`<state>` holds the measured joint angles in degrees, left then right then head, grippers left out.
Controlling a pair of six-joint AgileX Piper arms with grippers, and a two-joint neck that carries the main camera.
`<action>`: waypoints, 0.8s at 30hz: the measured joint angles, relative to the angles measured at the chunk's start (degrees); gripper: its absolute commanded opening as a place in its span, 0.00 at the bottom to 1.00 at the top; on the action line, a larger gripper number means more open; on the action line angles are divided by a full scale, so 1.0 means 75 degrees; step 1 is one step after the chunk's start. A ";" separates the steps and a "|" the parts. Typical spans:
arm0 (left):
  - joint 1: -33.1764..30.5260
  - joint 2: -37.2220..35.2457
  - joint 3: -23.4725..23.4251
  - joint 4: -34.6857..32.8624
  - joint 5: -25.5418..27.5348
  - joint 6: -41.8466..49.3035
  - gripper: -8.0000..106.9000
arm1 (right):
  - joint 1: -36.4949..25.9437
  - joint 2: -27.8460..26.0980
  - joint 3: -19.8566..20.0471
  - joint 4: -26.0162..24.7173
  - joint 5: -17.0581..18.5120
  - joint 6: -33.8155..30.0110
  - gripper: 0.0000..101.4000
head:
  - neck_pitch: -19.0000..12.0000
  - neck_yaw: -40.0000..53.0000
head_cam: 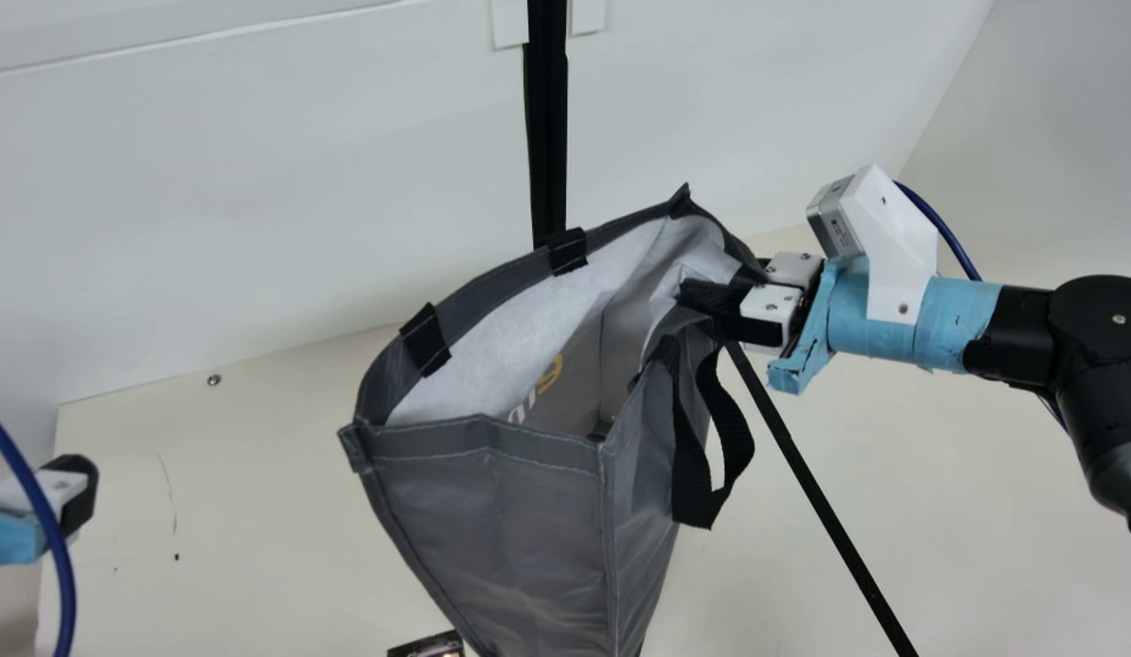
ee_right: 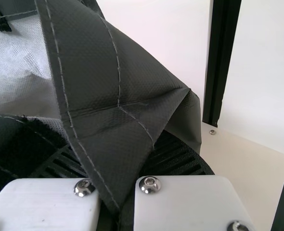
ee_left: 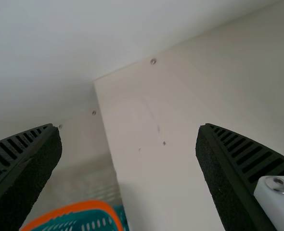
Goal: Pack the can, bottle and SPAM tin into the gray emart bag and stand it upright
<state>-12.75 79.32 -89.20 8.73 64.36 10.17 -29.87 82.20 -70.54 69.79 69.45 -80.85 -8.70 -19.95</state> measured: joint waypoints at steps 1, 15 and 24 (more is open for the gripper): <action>0.0056 0.0000 0.0136 0.0119 -0.0020 -0.0083 0.85 | 0.0000 0.0000 0.0000 0.0000 0.0000 0.0000 0.00 | 0.0000 0.0000; 0.0268 -0.0067 0.0871 0.0281 -0.0162 -0.0387 0.85 | 0.0000 0.0000 0.0000 0.0000 0.0000 0.0000 0.00 | 0.0000 0.0000; 0.0268 -0.0067 0.0871 0.0281 -0.0162 -0.0387 0.85 | 0.0040 -0.0175 -0.0071 -0.0140 -0.0032 0.0216 0.00 | 0.0000 0.0000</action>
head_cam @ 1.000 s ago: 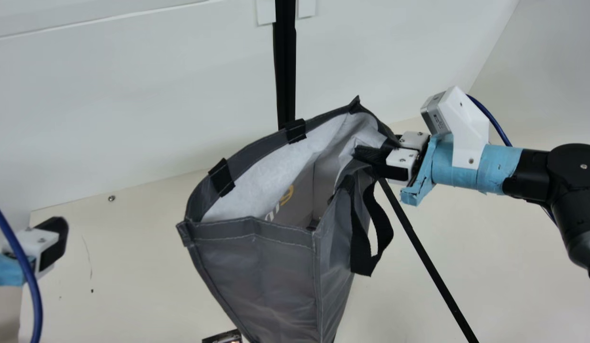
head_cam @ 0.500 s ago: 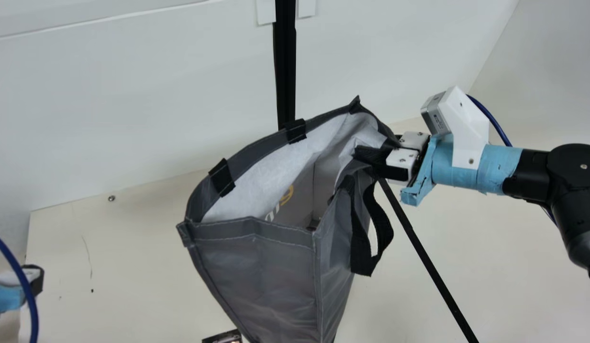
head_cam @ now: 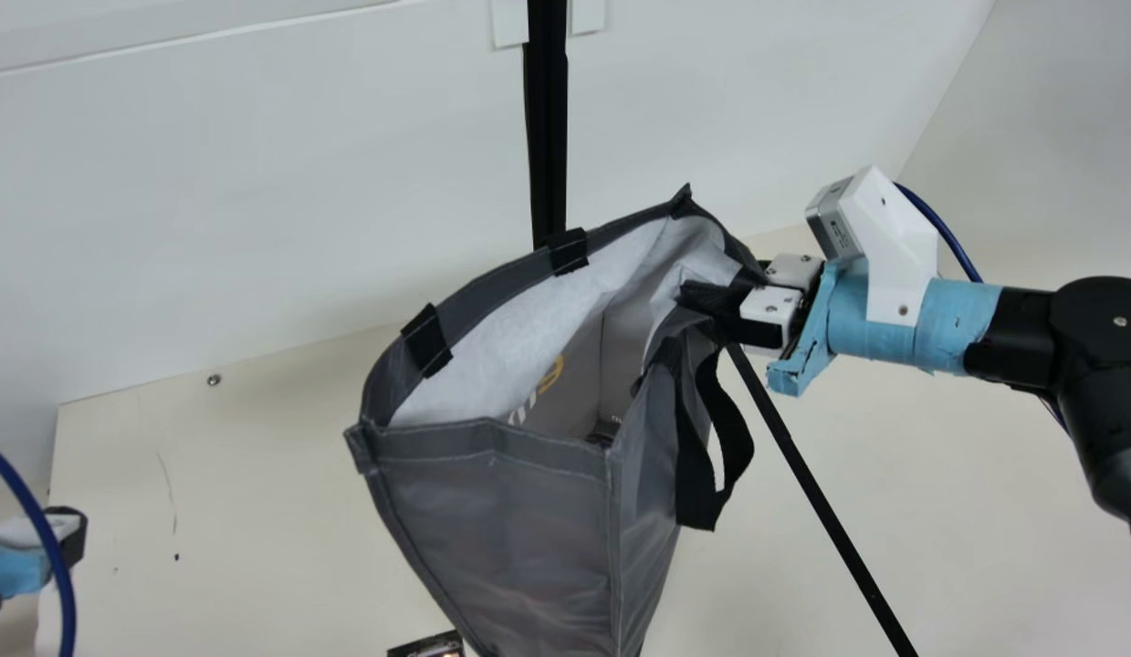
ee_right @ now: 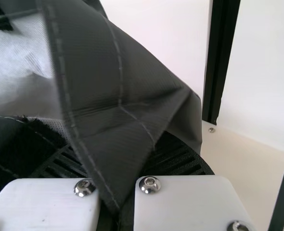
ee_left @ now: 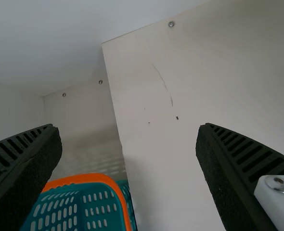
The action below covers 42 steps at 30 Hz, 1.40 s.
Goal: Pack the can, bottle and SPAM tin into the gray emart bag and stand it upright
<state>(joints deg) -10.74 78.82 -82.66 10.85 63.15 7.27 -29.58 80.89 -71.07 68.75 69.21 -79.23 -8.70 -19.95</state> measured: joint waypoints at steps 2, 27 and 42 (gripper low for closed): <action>0.0000 0.0000 0.0000 0.0000 0.0000 0.0000 0.85 | -0.0024 0.0050 -0.0121 -0.0030 -0.0040 0.0034 0.00 | 0.0000 0.0000; 0.0000 0.0000 0.0000 0.0000 0.0000 0.0000 0.85 | -0.1056 0.0893 -0.1814 -0.0900 -0.1334 -0.0130 0.00 | -0.0012 0.0000; 0.0000 0.0000 0.0000 0.0000 0.0000 0.0000 0.85 | -0.1898 0.1526 -0.2944 -0.1641 -0.2215 0.0074 0.00 | 0.0000 0.0000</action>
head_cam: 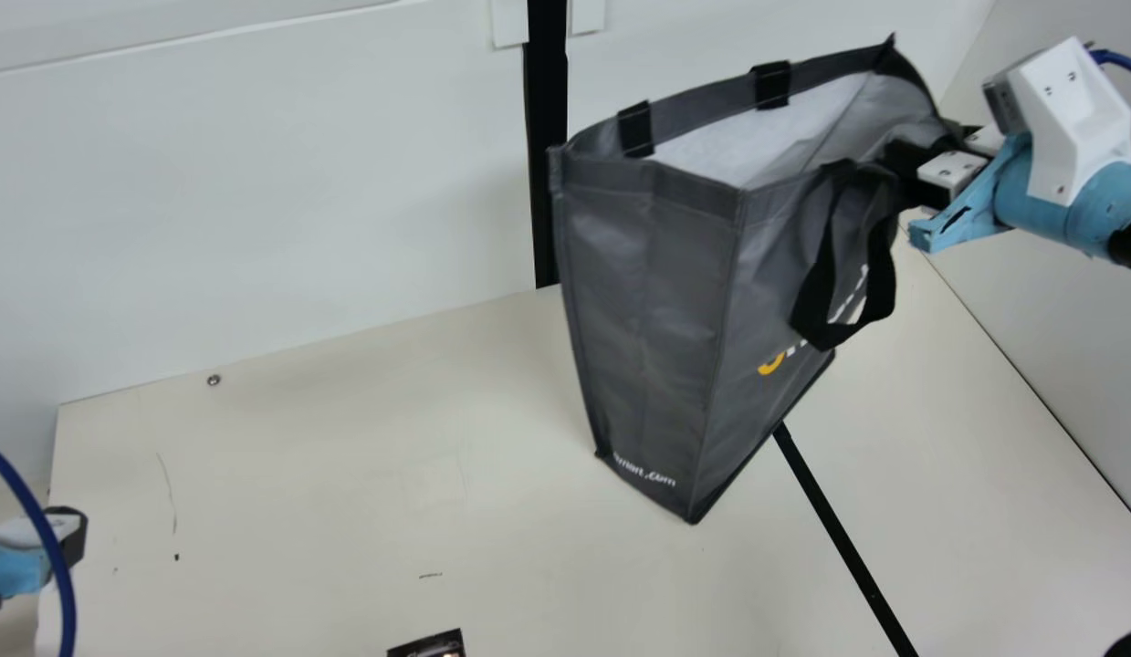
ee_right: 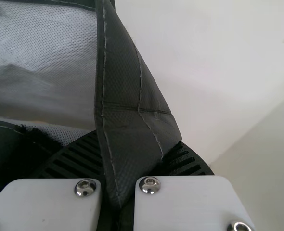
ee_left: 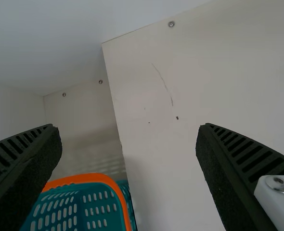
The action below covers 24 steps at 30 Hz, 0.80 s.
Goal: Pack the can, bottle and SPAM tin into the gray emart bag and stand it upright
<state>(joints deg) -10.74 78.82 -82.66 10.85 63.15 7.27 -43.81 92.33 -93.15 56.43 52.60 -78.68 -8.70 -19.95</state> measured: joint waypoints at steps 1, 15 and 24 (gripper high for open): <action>0.0000 0.0000 0.0000 0.0000 0.0000 0.0000 0.85 | -0.0062 0.0056 -0.0089 -0.0033 -0.0039 0.0026 0.00 | 0.0000 0.0000; 0.0000 0.0000 0.0000 0.0000 0.0000 0.0000 0.85 | -0.1032 0.0869 -0.1401 -0.0668 -0.0348 0.0711 0.00 | 0.0000 0.0012; 0.0000 0.0000 0.0000 0.0000 0.0000 0.0000 0.85 | -0.1546 0.1327 -0.2149 -0.1141 -0.0487 0.1081 0.00 | 0.0000 0.0000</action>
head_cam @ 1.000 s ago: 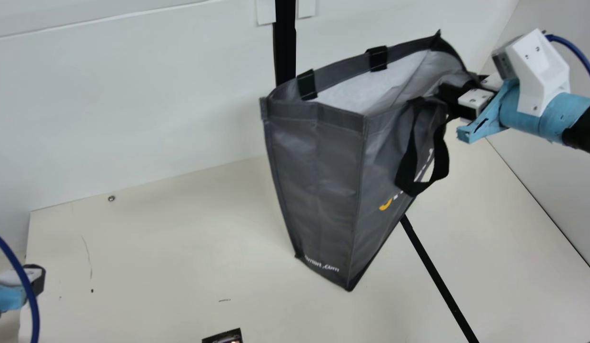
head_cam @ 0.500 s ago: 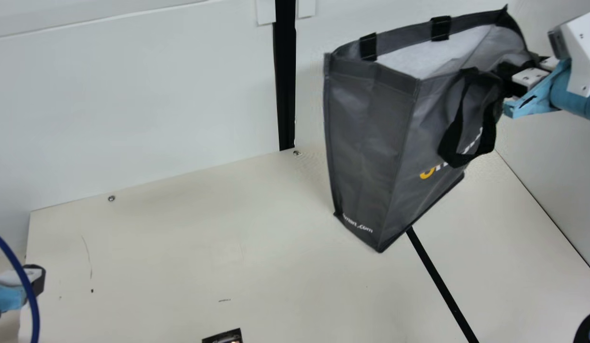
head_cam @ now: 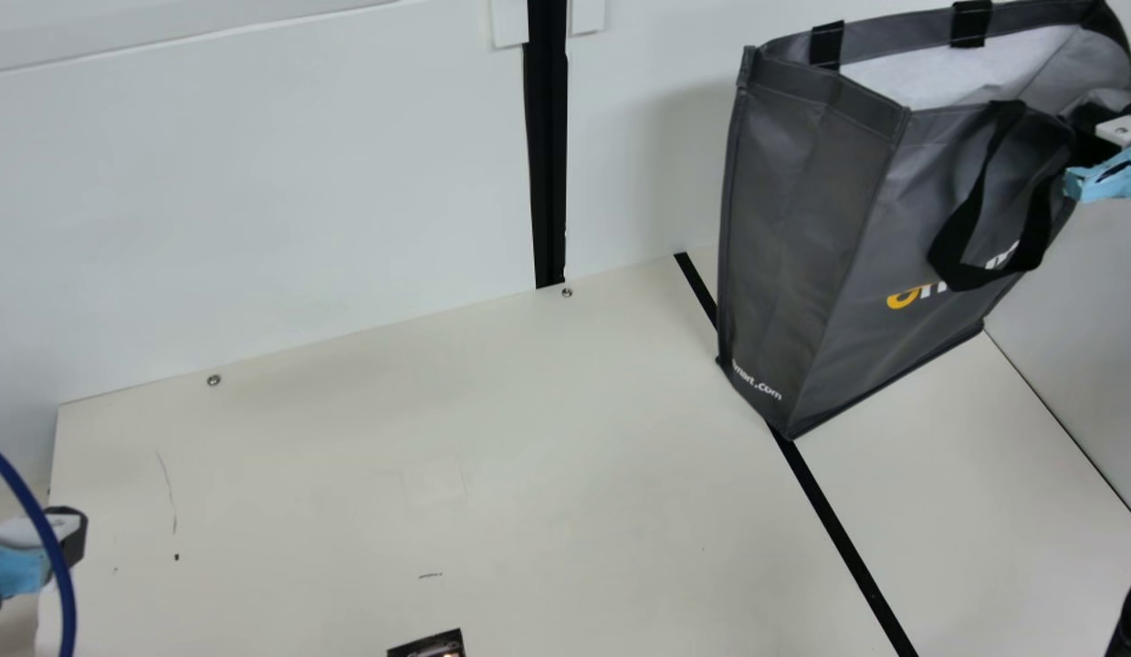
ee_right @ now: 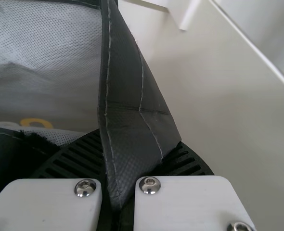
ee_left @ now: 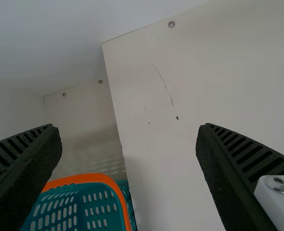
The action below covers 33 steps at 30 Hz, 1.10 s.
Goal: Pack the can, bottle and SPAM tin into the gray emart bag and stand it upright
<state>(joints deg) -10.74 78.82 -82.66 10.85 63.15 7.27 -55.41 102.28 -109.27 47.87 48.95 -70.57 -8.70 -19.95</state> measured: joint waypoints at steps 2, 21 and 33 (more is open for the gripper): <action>0.0000 0.0000 0.0000 0.0000 0.0000 0.0000 0.85 | -0.0101 0.0067 -0.0111 -0.0084 0.0000 0.0057 0.00 | 0.0000 0.0000; 0.0000 0.0000 0.0000 0.0000 0.0000 0.0000 0.85 | -0.0347 0.0054 -0.0015 -0.0109 0.0049 0.0528 0.56 | 0.0000 0.0000; 0.0000 0.0000 0.0000 0.0000 0.0000 0.0000 0.85 | -0.0369 -0.0019 -0.0477 0.0087 0.0098 0.0614 0.94 | 0.0000 0.0000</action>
<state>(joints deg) -10.74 78.82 -82.66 10.85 63.15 7.27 -58.17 102.14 -112.84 48.53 49.68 -65.97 -8.70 -19.95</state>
